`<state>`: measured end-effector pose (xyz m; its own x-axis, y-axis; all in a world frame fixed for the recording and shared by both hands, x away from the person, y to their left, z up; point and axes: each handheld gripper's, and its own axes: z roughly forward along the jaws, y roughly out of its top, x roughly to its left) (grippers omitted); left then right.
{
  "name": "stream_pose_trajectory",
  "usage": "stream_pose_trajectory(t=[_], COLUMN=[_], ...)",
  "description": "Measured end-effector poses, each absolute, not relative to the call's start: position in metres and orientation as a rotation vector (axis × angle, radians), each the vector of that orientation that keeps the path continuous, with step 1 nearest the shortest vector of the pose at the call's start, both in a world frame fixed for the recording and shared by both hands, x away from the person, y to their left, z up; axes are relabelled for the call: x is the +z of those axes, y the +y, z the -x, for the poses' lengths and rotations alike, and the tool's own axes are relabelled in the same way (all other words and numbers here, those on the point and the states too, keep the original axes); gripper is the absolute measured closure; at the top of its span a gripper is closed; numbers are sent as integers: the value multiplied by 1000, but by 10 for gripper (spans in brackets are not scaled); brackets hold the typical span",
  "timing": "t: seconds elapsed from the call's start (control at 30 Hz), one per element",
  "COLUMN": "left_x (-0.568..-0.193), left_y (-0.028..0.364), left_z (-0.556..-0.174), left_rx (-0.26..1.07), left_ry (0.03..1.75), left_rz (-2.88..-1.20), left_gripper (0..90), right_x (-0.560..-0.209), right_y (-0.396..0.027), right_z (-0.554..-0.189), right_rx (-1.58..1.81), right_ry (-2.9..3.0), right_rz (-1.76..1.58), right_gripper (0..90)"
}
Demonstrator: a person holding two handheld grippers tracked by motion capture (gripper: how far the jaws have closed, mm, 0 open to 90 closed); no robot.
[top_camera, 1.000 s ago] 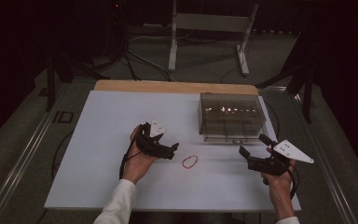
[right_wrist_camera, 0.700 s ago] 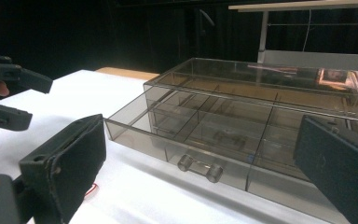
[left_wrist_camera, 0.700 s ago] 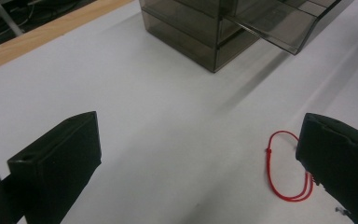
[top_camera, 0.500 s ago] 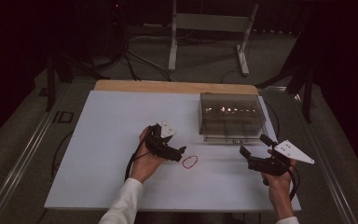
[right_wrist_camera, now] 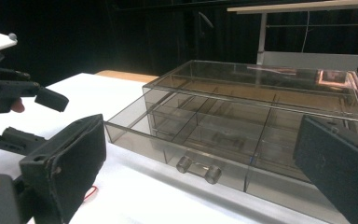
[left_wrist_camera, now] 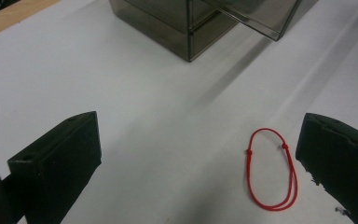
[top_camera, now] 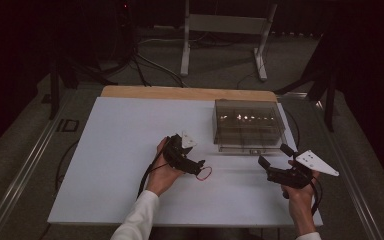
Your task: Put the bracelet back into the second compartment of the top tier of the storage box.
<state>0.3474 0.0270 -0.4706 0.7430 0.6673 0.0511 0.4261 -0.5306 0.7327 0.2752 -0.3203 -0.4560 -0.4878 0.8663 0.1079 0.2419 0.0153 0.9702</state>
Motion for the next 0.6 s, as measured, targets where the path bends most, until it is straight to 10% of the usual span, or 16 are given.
stream_pose_trajectory(t=[0.6], left_x=[-481], left_y=[6], left_z=[-346], left_rx=[402], left_ry=[804], left_rz=[-2273], left_gripper=[16], right_x=[-455], right_y=[-322], right_z=[-274], right_rx=[1509], right_ry=[1751], right_rz=[-1141], right_gripper=[27])
